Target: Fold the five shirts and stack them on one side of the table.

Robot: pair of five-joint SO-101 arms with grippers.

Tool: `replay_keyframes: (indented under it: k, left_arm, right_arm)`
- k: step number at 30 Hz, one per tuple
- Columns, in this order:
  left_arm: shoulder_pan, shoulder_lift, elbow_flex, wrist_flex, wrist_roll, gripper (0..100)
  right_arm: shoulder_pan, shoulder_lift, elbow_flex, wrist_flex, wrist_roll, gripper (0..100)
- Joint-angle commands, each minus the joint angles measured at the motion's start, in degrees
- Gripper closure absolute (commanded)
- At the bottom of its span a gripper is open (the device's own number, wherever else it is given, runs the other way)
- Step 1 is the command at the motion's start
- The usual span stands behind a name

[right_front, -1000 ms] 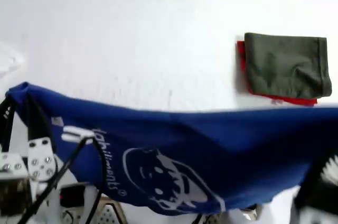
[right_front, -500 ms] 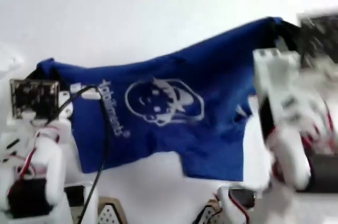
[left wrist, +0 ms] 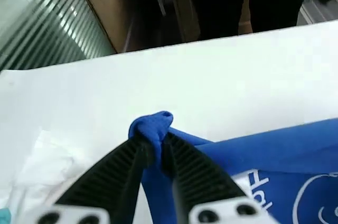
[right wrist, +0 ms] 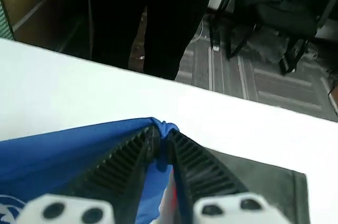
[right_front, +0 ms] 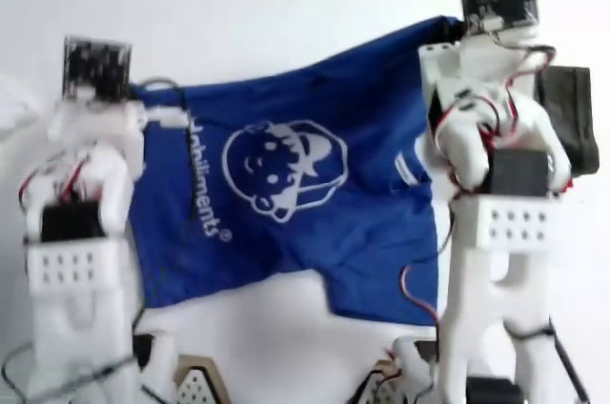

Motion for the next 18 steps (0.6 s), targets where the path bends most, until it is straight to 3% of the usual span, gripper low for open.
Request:
replay_keyframes:
  k: [1,6,12,18]
  left_arm:
    - [0.7,10.1,-9.4,-1.5,0.4,97]
    - [0.9,23.7,-23.0,0.7,0.5,97]
    - [0.9,37.2,-39.9,10.2,0.7,97]
    - [2.5,49.1,-47.1,17.9,0.4,97]
  right_arm:
    - [0.0,5.6,-2.4,-3.9,0.5,97.9]
    - [0.0,15.4,-12.4,-4.4,0.5,97.9]
    - [-0.2,25.7,-21.6,-4.2,0.4,97.9]
    - [-2.2,33.1,-23.4,0.0,0.2,97.9]
